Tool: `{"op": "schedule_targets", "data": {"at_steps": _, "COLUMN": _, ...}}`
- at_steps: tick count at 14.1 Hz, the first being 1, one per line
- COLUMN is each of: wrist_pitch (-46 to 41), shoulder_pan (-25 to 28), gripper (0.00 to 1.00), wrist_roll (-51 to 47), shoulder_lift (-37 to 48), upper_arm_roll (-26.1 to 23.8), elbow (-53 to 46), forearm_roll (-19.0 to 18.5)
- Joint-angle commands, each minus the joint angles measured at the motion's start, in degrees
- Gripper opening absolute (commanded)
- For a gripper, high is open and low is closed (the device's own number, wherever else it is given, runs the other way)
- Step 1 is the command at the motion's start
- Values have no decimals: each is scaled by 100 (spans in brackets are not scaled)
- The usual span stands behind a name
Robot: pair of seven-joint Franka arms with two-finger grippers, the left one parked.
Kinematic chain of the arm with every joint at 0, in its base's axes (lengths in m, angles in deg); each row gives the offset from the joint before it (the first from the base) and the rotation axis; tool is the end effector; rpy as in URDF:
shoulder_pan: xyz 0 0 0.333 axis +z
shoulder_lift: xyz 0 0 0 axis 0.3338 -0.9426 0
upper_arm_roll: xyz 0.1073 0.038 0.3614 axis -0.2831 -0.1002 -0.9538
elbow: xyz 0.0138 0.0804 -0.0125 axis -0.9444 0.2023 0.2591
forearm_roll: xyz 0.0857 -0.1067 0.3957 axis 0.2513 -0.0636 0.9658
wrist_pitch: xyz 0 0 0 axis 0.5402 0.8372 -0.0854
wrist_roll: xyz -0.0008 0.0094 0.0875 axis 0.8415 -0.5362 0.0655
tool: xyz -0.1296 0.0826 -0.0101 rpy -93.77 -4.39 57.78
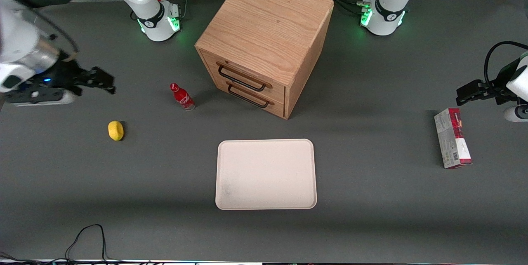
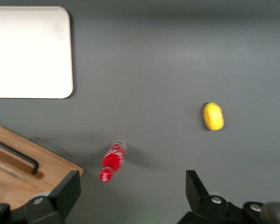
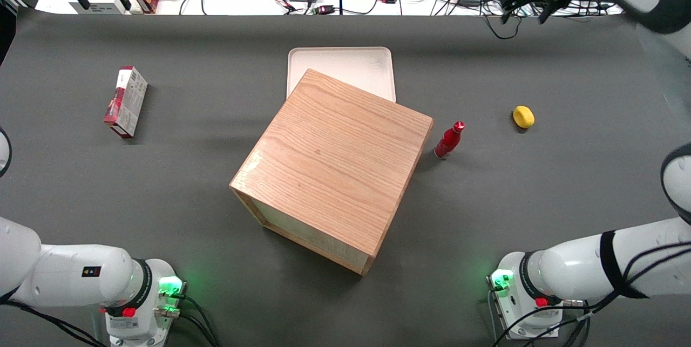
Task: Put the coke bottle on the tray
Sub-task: 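Move the right gripper toward the red Coca-Cola bottle beside the cabinet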
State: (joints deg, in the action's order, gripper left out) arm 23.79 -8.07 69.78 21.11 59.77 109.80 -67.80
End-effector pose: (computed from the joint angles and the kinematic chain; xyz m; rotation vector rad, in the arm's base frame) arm 0.5503 0.1120 0.5962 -3.1281 -0.0071 0.0254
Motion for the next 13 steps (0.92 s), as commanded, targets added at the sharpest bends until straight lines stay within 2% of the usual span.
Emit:
{"op": "schedule_targets", "data": {"at_steps": 1, "wrist_pitch": 431, "shoulder_pan": 674, "gripper": 100, "wrist_roll": -744, "shoulder_lift": 866, "upper_arm_roll": 46, "elbow": 1131, "forearm_roll": 40}}
{"op": "schedule_targets", "data": {"at_steps": 3, "wrist_pitch": 449, "shoulder_pan": 1018, "gripper": 100, "wrist_roll": -1044, "shoulder_lift": 1015, "upper_arm_roll": 46, "elbow": 1396, "forearm_roll": 31}}
{"op": "schedule_targets", "data": {"at_steps": 7, "wrist_pitch": 983, "shoulder_pan": 1055, "gripper": 100, "wrist_roll": -967, "shoulder_lift": 1726, "upper_arm_roll": 54, "elbow": 2448, "forearm_roll": -21}}
{"op": "schedule_targets", "data": {"at_steps": 13, "wrist_pitch": 1160, "shoulder_pan": 1116, "gripper": 100, "wrist_roll": -711, "shoulder_lift": 1623, "upper_arm_roll": 37, "elbow": 2759, "forearm_roll": -30}}
